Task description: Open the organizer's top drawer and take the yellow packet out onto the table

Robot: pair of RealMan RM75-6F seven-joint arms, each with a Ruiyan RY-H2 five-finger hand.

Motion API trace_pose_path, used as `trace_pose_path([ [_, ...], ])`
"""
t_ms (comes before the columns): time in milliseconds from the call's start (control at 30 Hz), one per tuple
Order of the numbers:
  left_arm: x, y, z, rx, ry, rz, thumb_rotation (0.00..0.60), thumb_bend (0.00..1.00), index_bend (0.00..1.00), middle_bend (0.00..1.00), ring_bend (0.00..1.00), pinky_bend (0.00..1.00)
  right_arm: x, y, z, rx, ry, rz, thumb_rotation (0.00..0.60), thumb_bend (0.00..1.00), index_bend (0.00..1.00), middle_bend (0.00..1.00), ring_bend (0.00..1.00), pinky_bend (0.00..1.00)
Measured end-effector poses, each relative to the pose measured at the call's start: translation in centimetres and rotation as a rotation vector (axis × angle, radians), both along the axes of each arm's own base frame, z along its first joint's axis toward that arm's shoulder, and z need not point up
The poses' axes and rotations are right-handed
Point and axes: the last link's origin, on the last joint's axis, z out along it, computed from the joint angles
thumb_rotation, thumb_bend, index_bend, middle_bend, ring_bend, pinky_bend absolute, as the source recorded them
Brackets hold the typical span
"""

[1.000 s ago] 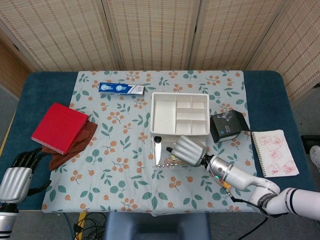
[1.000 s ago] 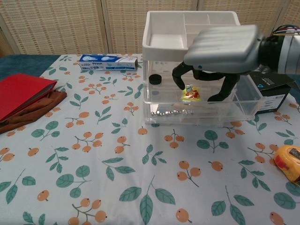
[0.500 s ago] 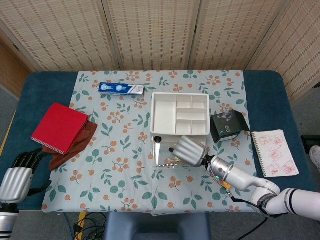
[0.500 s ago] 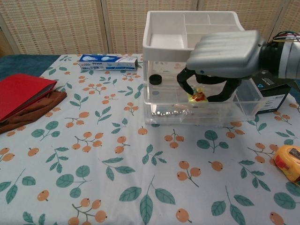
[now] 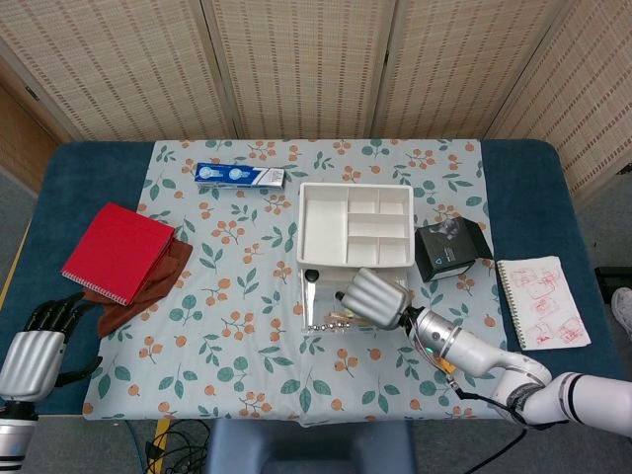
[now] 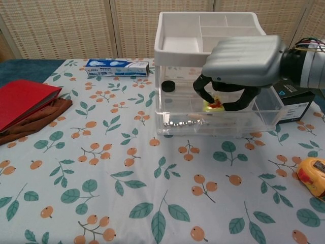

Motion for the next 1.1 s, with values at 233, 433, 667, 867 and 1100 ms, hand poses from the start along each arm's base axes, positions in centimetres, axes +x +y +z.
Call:
trace_pose_path([
  [233,0.0,0.0,0.0,0.002,-0.001,0.001,0.6,0.18,0.2,0.13,0.14,0.13,0.0,0.0,0.0,-0.004,-0.032,0.002,0.6,0.54,0.66,0.96,1.0,1.0],
  [433,0.0,0.0,0.0,0.002,0.0,0.0,0.6,0.18,0.2,0.13,0.14,0.13,0.0,0.0,0.2,-0.014,-0.059,0.006,0.6,0.58,0.68,0.97,1.0,1.0],
  [667,0.1,0.1,0.1,0.004,-0.002,-0.005,0.6,0.18,0.2,0.13,0.14,0.13,0.4,0.1,1.2,-0.034,-0.104,0.011,0.6,0.6,0.68,0.97,1.0,1.0],
  [867,0.3,0.1,0.1,0.005,-0.004,-0.01,0.6,0.18,0.2,0.13,0.14,0.13,0.8,0.5,2.7,-0.063,-0.153,0.028,0.6,0.6,0.68,0.97,1.0,1.0],
  [1100,0.7,0.2,0.1,0.005,-0.008,-0.027,0.6,0.18,0.2,0.13,0.14,0.13,0.3,2.0,6.5,-0.148,-0.259,0.044,0.6,0.6,0.68,0.97,1.0,1.0],
])
